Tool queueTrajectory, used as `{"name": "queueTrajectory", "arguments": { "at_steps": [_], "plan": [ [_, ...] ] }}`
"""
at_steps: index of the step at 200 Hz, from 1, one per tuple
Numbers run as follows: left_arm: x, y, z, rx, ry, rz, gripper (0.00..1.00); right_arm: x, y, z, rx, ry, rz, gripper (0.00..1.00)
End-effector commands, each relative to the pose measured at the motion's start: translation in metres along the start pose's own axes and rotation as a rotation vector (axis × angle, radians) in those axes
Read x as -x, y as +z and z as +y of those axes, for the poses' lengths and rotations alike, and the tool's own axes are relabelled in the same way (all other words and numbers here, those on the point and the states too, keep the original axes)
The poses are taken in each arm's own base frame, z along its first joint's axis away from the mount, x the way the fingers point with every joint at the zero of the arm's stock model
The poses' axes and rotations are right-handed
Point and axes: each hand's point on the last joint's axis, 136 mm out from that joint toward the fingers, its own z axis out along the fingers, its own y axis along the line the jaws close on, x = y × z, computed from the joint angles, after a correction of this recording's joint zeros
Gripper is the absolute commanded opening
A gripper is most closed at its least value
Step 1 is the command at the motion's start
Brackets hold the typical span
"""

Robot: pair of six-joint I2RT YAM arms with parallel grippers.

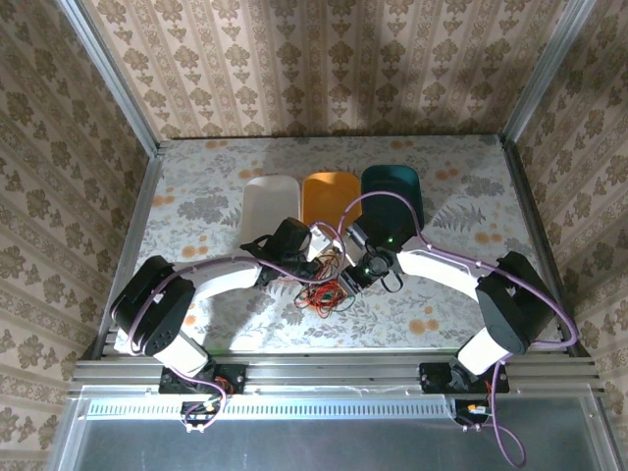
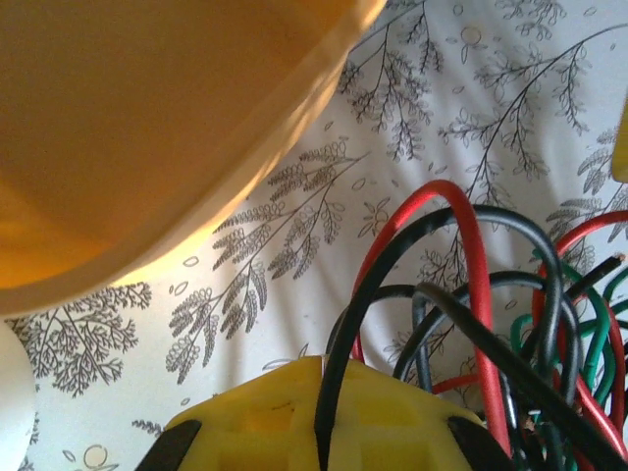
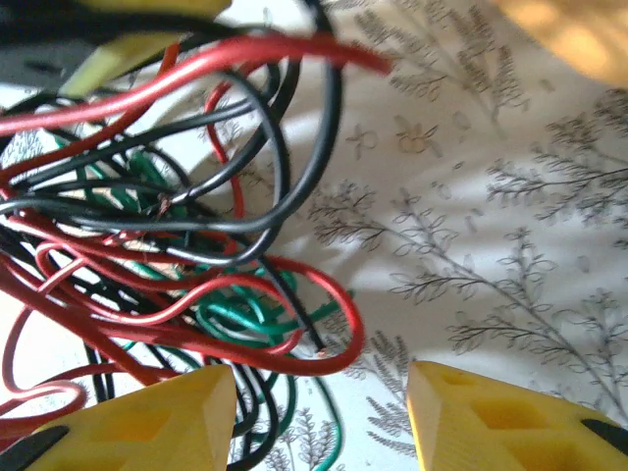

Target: Untangle the cables

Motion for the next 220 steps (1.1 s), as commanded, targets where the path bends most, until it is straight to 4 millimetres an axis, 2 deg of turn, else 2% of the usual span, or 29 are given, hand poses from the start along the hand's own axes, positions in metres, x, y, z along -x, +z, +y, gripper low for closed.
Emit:
{"name": "queueTrajectory", "arguments": {
  "at_steps": [1,21,54,88,113,115,139,220],
  "plan": [
    [0.021,-0.001,-0.002,-0.003,-0.004,-0.057,0.00,0.024,-0.012,-0.008,0.024,0.060,-0.105,0.50],
    [0.023,-0.001,0.002,0.024,-0.026,-0.075,0.00,0.034,-0.018,-0.008,0.052,0.064,-0.130,0.53],
    [0.028,-0.002,0.009,0.095,-0.019,-0.119,0.00,0.029,-0.022,0.001,0.095,0.020,-0.094,0.58],
    [0.033,-0.001,0.006,0.110,0.002,-0.142,0.00,0.034,-0.026,0.005,0.117,0.020,-0.122,0.59],
    [0.034,0.000,0.008,0.122,0.003,-0.143,0.00,0.030,-0.019,0.009,0.147,0.017,-0.073,0.59],
    [0.034,0.000,0.008,0.123,0.002,-0.143,0.00,0.025,-0.017,0.010,0.152,0.021,-0.049,0.60],
    [0.032,0.002,0.009,0.125,0.002,-0.137,0.00,0.017,-0.009,0.009,0.154,0.018,-0.004,0.67],
    [0.027,0.005,0.004,0.099,0.011,-0.111,0.00,0.024,0.018,0.009,0.166,0.004,0.032,0.68]
  ]
}}
